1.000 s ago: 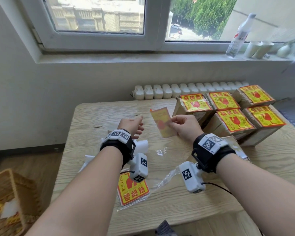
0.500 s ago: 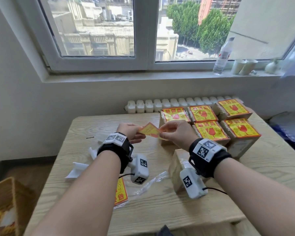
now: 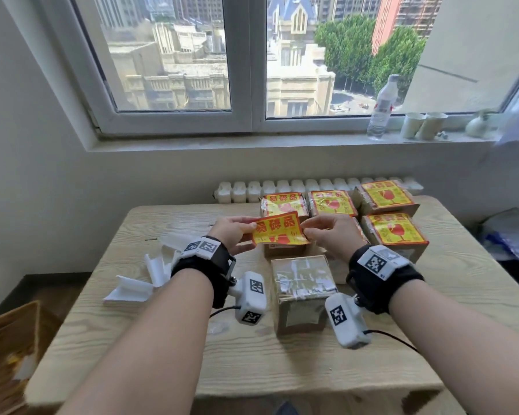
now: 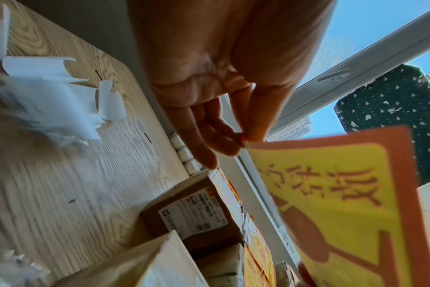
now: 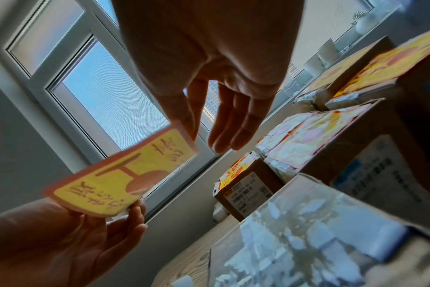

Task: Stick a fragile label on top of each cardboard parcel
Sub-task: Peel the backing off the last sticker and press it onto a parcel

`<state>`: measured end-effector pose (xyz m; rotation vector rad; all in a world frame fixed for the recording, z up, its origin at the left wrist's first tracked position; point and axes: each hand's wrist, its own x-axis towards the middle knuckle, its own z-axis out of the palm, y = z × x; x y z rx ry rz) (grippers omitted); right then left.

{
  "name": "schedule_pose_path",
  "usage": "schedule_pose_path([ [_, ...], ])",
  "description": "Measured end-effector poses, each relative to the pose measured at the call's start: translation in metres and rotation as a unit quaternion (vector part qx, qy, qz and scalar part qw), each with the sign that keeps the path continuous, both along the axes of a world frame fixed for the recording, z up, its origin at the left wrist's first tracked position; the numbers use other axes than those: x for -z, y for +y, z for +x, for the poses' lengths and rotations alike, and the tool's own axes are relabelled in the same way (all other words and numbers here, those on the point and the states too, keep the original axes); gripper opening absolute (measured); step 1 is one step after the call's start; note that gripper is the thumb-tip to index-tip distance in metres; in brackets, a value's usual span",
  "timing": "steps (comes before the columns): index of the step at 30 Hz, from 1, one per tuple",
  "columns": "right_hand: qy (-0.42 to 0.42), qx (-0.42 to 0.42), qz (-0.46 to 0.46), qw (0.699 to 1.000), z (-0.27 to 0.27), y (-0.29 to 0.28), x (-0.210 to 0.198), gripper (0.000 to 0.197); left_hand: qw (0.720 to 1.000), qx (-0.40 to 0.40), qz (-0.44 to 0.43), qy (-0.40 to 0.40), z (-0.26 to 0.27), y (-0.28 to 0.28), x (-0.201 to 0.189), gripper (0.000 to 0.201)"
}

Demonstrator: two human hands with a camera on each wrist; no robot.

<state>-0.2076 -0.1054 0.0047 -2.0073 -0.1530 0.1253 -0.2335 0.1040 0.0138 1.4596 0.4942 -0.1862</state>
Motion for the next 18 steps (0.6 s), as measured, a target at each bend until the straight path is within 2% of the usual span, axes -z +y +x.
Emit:
schedule_pose_path([
  [3,0.021,-0.003,0.013,1.000,-0.003,-0.011,0.005,0.012,1.000,0.009,-0.020,0.004,-0.008,-0.015,0.000,0.025],
  [7,0.039,-0.008,0.028,0.999,-0.008,-0.021,0.010,0.014,1.000,0.003,-0.025,-0.003,-0.016,-0.031,0.004,0.044],
  [12,0.026,0.005,0.025,0.999,-0.010,-0.033,0.014,0.014,0.999,-0.034,-0.036,-0.005,-0.023,-0.048,0.013,0.082],
  [14,0.022,0.006,0.025,0.999,-0.011,-0.034,0.017,0.016,0.997,-0.065,-0.028,0.007,-0.023,-0.052,0.017,0.076],
  [18,0.014,0.031,0.041,0.999,-0.014,-0.032,0.024,0.020,0.996,-0.085,0.028,0.025,-0.027,-0.060,0.023,0.045],
])
